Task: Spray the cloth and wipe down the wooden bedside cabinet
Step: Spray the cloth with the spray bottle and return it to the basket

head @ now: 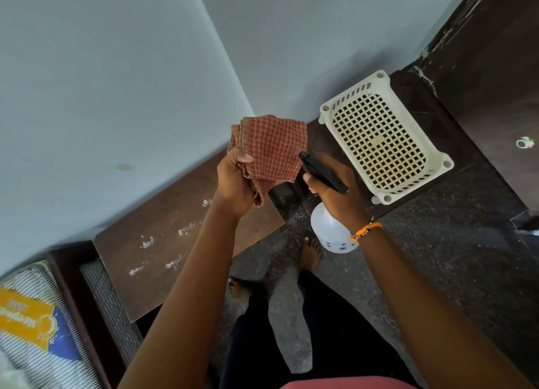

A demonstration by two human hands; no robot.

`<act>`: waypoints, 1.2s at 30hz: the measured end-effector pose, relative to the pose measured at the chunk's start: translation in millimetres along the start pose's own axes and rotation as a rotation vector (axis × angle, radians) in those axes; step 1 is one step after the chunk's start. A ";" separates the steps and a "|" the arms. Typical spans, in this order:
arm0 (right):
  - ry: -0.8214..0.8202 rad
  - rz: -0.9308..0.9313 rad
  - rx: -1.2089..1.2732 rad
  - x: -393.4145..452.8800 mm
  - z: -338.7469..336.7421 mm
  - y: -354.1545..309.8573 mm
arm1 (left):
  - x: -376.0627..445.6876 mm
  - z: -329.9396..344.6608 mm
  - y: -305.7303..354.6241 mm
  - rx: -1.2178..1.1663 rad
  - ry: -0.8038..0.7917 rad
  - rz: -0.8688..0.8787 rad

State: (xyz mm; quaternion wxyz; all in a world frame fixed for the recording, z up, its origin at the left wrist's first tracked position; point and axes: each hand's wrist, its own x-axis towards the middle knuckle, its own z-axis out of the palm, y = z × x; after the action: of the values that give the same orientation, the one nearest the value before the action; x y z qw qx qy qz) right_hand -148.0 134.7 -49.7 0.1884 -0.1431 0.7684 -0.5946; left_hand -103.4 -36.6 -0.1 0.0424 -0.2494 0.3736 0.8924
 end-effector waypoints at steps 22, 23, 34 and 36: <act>0.282 0.042 -0.017 70.6 -64.9 -16.9 | 19.7 30.1 -15.1 -0.026 0.136 -0.112; 0.331 0.027 -0.073 79.2 -68.6 -17.2 | 20.5 32.8 -15.3 -0.013 0.128 -0.141; 0.445 0.087 -0.039 116.0 -89.2 31.1 | 28.3 28.1 -26.8 0.047 0.119 -0.218; 0.509 0.100 0.029 110.6 -89.3 33.2 | 28.6 26.5 -29.6 0.066 0.122 -0.231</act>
State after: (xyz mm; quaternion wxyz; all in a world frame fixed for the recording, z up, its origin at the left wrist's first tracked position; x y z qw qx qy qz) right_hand -287.2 170.8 -75.2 0.0203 0.0519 0.7885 -0.6125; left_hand -131.6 -0.3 -17.1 0.1305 -0.3429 0.3732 0.8521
